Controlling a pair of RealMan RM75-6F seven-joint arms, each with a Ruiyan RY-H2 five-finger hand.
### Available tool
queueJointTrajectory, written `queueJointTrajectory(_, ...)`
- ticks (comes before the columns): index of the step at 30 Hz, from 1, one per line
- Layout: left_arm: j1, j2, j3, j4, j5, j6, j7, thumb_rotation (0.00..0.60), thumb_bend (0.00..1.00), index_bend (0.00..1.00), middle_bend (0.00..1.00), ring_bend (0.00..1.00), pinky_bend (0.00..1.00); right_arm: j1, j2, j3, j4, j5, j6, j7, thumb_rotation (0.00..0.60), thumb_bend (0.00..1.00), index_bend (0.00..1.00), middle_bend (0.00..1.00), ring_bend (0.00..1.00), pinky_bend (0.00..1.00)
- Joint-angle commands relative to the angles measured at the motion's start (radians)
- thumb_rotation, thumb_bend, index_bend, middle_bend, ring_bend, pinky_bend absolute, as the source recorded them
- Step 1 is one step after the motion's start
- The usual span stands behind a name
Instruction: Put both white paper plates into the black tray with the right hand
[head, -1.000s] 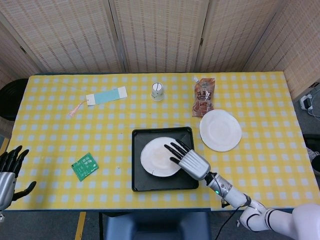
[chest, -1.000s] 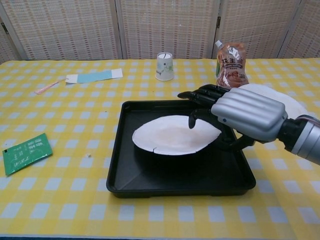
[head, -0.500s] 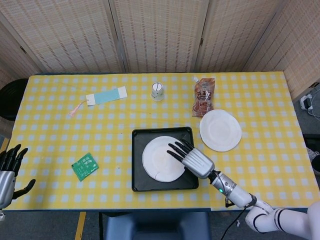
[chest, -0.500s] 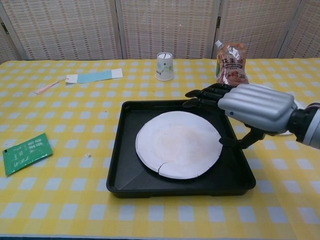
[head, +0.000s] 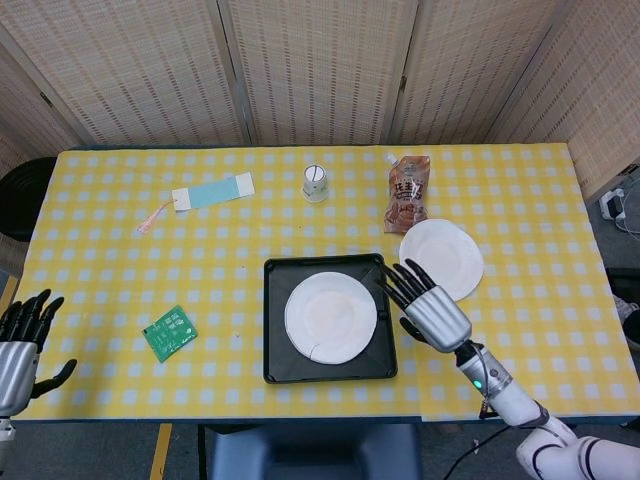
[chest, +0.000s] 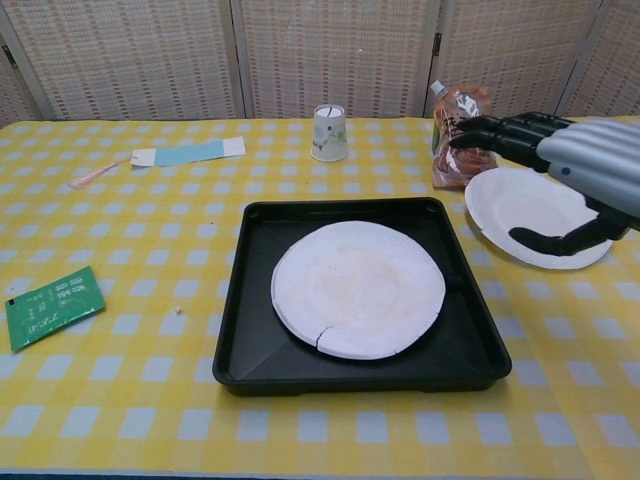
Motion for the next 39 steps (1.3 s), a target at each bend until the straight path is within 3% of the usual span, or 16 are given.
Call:
queueJointTrajectory(1,0.001,-0.006,0.002,-0.003,0.001,0.002,0.018,0.6,0.29,0.0,0.01,0.0,0.0,-0.071,0.026,-0.026,0.071,0.029,0.059,0.046,0.6,0.43,0.09,0.0,0.0,0.0)
queueJointTrajectory(8,-0.007,-0.025,0.003,-0.005,-0.012,-0.022,0.066,0.6,0.29,0.0,0.01,0.0,0.0,-0.156,-0.031,-0.02,0.351,0.093,0.104,0.032,0.6,0.43,0.16,0.0,0.0,0.0)
queueJointTrajectory(13,-0.016,-0.043,0.002,-0.005,-0.016,-0.036,0.099,0.6,0.29,0.0,0.01,0.0,0.0,-0.151,-0.076,-0.001,0.505,0.129,0.044,0.129,0.6,0.43,0.26,0.0,0.0,0.0)
queueJointTrajectory(17,-0.023,-0.052,-0.002,0.001,-0.023,-0.046,0.115,0.6,0.29,0.0,0.01,0.0,0.0,-0.154,-0.149,0.023,0.641,0.145,0.055,0.204,0.6,0.42,0.3,0.0,0.0,0.0)
queueJointTrajectory(22,-0.027,-0.056,-0.006,0.005,-0.042,-0.059,0.118,0.6,0.29,0.0,0.01,0.0,0.0,-0.141,-0.232,0.034,0.81,0.168,-0.016,0.273,0.6,0.43,0.33,0.0,0.0,0.0)
queueJointTrajectory(32,-0.03,-0.059,-0.01,-0.001,-0.062,-0.067,0.14,0.6,0.3,0.0,0.01,0.0,0.0,-0.074,-0.323,0.03,1.006,0.172,-0.191,0.397,0.6,0.42,0.33,0.0,0.0,0.0)
queueJointTrajectory(39,-0.041,-0.071,-0.014,0.008,-0.083,-0.091,0.154,0.6,0.3,0.0,0.01,0.0,0.0,-0.055,-0.369,0.023,1.084,0.152,-0.175,0.452,0.6,0.43,0.35,0.0,0.0,0.0)
